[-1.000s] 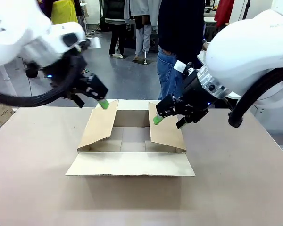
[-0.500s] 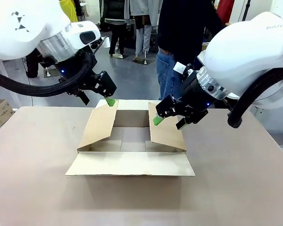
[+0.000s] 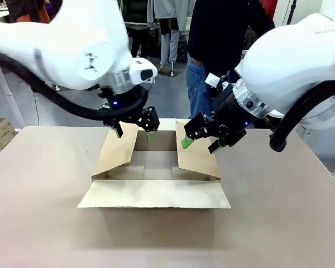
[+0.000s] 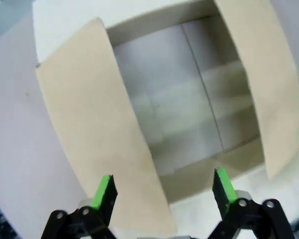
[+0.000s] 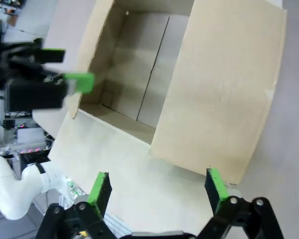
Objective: Pack the gift set into the box.
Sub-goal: Place both hands on the side flaps of the Package Box and spread them outward.
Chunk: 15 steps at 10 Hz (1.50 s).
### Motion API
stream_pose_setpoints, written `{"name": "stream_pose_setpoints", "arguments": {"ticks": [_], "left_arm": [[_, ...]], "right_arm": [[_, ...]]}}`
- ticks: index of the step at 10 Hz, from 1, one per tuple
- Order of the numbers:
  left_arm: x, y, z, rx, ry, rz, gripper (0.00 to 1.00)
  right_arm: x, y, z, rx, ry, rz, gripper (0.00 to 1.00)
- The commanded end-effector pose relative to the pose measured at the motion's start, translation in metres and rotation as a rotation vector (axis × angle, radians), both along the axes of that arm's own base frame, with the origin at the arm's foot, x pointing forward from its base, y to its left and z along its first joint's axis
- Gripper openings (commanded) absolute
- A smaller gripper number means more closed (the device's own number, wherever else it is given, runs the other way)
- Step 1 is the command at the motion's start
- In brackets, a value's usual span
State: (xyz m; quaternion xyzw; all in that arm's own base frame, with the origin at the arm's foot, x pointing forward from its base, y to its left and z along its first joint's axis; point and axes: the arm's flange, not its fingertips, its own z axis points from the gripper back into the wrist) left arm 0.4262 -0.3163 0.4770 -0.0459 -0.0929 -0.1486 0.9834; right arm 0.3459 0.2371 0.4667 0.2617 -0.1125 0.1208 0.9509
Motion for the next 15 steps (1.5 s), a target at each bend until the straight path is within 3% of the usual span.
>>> {"name": "stream_pose_setpoints", "arguments": {"ticks": [1, 3, 4, 5, 6, 8, 10, 12, 15], "left_arm": [[0.032, -0.025, 0.0, 0.09, 0.013, 0.127, 1.0], [0.033, -0.023, -0.007, 0.177, 0.006, 0.183, 1.0], [0.03, -0.017, -0.006, 0.209, 0.051, 0.233, 1.0], [0.037, -0.014, -0.017, 0.124, -0.005, 0.148, 1.0], [0.037, -0.014, -0.017, 0.124, -0.005, 0.148, 1.0], [0.037, -0.009, -0.014, 0.244, 0.004, 0.238, 1.0], [0.05, -0.007, -0.032, 0.299, 0.05, 0.332, 1.0], [0.055, -0.008, -0.044, 0.289, 0.1, 0.3, 1.0], [0.059, -0.014, -0.049, 0.304, 0.103, 0.291, 1.0]], "right_arm": [[0.0, 0.001, 0.001, 0.001, -0.003, 0.003, 1.0], [0.0, 0.001, 0.001, 0.001, -0.003, 0.003, 1.0], [0.0, 0.001, 0.001, 0.001, -0.003, 0.003, 1.0], [0.0, 0.001, 0.001, 0.001, -0.003, 0.003, 1.0], [0.0, 0.001, 0.001, 0.001, -0.003, 0.003, 1.0], [0.0, 0.001, 0.001, 0.001, -0.003, 0.003, 1.0], [0.0, 0.001, 0.001, 0.001, -0.003, 0.003, 1.0], [0.0, 0.001, 0.001, 0.001, -0.003, 0.003, 1.0], [0.0, 0.001, 0.001, 0.001, -0.003, 0.003, 1.0]]}}
